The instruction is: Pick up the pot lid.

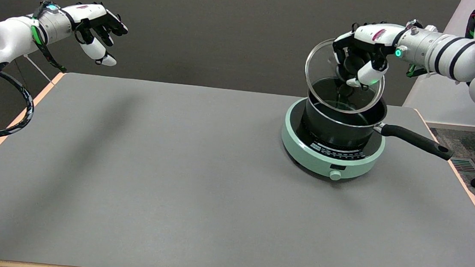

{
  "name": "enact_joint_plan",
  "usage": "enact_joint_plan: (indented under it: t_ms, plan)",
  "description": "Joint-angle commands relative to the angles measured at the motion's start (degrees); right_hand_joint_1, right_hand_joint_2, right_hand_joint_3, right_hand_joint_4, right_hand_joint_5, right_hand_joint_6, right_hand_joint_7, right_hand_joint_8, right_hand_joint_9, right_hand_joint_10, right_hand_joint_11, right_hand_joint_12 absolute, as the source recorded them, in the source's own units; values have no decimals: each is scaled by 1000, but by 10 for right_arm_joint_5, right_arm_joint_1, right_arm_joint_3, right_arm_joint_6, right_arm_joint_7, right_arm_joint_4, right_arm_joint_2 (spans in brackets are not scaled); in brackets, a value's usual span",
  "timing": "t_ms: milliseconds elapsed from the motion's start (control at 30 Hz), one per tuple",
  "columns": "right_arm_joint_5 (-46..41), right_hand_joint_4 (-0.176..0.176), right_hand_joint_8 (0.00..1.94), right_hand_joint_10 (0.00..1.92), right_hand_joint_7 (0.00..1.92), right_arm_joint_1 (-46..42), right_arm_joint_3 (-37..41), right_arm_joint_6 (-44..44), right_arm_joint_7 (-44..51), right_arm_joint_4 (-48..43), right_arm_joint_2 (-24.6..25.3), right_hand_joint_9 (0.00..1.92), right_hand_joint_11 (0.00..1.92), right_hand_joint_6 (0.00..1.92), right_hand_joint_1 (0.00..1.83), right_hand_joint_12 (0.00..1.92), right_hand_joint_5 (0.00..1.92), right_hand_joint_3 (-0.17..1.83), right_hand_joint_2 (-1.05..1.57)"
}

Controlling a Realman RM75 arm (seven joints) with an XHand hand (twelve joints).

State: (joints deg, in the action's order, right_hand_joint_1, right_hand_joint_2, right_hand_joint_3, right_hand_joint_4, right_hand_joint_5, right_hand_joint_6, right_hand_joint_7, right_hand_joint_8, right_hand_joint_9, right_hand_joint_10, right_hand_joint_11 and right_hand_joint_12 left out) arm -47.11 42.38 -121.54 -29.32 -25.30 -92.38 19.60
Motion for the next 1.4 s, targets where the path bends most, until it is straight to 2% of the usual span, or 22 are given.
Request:
enact_joint_plan:
  t_ms: [33, 67, 100, 867, 1200, 1400]
  plan:
    - [-4, 176, 1589, 1798, 836, 2, 22, 0, 0, -27, 0, 777, 598, 1684, 1357, 1832, 460, 952, 758]
    - [-5, 176, 1589, 1796, 837, 2, 24, 3, 0, -28, 0, 775, 601, 1685, 1380, 1831, 462, 962, 751]
    - [-6, 176, 1589, 1784, 844, 2, 24, 4, 0, -28, 0, 763, 609, 1690, 1519, 1836, 466, 1018, 714]
    - [-95, 176, 1555, 1759, 853, 50, 14, 12, 0, -49, 24, 770, 647, 1670, 1518, 1800, 505, 997, 715]
    - [-97, 176, 1560, 1763, 858, 69, 8, 45, 0, -60, 70, 768, 652, 1669, 1519, 1811, 510, 1008, 710]
    - [-97, 176, 1555, 1764, 861, 117, -46, 43, 0, -67, 100, 770, 655, 1659, 1519, 1816, 517, 1009, 708]
